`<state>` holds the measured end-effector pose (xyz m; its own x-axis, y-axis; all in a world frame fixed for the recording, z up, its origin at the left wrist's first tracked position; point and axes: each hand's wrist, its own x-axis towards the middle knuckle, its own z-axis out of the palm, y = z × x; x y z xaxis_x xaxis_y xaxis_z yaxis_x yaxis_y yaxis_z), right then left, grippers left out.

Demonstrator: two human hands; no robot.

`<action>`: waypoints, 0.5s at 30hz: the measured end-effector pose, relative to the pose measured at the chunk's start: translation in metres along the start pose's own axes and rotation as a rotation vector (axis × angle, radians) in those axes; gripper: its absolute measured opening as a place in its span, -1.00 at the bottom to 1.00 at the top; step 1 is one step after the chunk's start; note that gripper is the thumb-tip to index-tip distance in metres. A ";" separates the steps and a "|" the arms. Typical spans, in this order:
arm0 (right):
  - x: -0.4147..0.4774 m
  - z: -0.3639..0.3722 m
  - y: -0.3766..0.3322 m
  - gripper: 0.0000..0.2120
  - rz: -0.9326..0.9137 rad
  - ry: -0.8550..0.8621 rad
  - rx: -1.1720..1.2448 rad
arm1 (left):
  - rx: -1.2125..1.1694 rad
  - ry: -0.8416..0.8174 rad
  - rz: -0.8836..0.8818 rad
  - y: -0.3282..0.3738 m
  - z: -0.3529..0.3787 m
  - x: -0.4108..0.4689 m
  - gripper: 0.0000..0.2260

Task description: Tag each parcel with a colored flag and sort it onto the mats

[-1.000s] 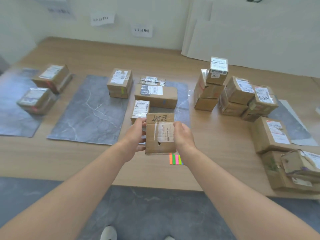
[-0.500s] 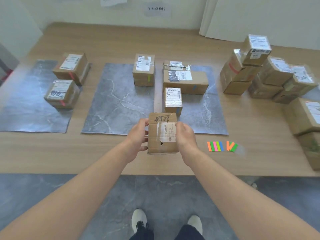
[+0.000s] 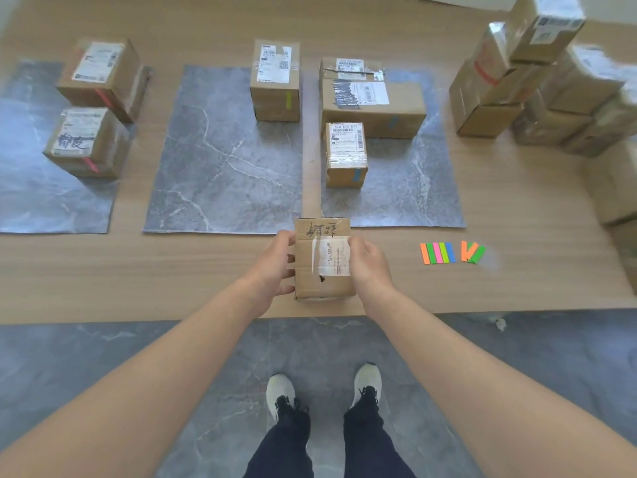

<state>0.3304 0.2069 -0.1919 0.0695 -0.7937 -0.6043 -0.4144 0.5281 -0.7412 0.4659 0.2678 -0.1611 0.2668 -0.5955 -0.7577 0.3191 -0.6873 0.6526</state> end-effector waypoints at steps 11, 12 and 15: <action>0.012 -0.013 0.011 -0.69 -0.034 -0.023 0.006 | 0.074 0.114 0.026 -0.002 0.012 0.009 -0.77; 0.012 -0.015 0.009 -0.66 -0.034 -0.032 0.010 | 0.081 0.144 0.048 0.000 0.015 0.010 -0.78; 0.013 -0.026 0.006 -0.69 -0.043 -0.031 0.040 | 0.047 0.260 0.100 0.014 0.025 0.011 -0.77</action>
<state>0.3055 0.1915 -0.1966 0.1148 -0.8063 -0.5802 -0.3741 0.5060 -0.7772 0.4506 0.2415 -0.1605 0.5214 -0.5390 -0.6615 0.2382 -0.6525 0.7194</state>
